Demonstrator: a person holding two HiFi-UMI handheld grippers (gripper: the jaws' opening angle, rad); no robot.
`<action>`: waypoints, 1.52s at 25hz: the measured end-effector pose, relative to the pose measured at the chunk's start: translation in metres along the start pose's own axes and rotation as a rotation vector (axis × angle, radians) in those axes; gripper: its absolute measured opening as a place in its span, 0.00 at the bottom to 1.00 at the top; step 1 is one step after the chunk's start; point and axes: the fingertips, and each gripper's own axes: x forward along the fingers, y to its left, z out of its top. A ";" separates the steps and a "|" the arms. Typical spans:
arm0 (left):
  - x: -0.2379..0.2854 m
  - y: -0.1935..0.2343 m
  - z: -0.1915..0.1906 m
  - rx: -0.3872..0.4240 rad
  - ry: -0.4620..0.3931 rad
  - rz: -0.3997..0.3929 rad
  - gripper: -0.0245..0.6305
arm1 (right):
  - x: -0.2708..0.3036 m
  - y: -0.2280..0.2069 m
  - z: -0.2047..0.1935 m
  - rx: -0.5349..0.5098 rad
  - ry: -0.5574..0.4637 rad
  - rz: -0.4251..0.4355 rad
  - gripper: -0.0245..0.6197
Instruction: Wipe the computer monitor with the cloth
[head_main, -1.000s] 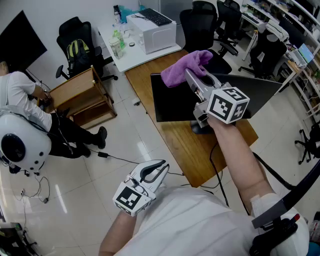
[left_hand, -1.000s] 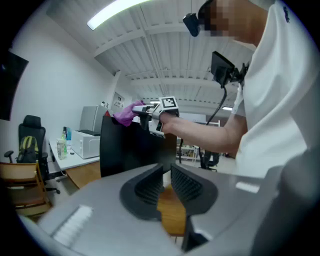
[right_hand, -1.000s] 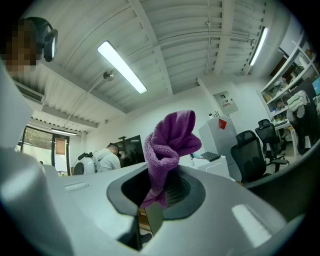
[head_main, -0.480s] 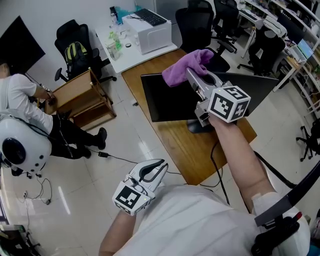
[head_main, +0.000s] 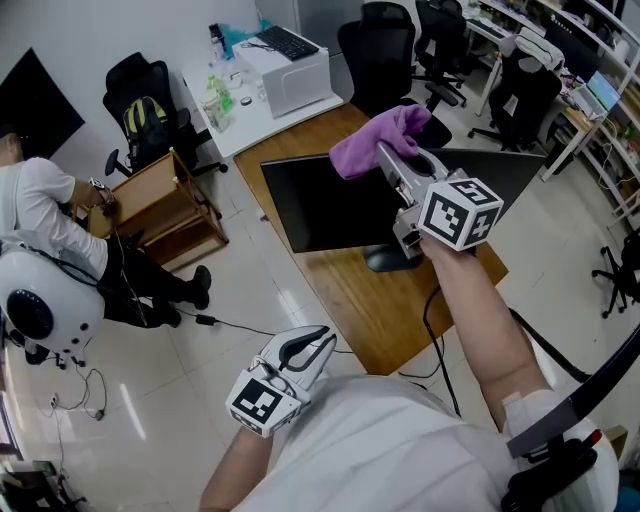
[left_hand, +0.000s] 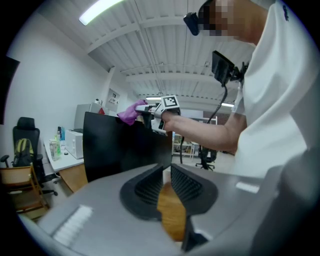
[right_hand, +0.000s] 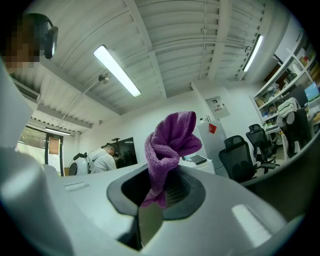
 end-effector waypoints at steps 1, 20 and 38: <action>0.001 -0.001 0.000 0.004 0.006 -0.004 0.15 | -0.002 -0.002 0.001 -0.002 -0.001 -0.002 0.11; 0.042 -0.033 0.008 -0.002 0.004 -0.050 0.15 | -0.052 -0.059 0.021 -0.011 -0.022 -0.080 0.11; 0.080 -0.061 0.011 0.010 0.043 -0.067 0.15 | -0.111 -0.127 0.037 -0.007 -0.041 -0.164 0.11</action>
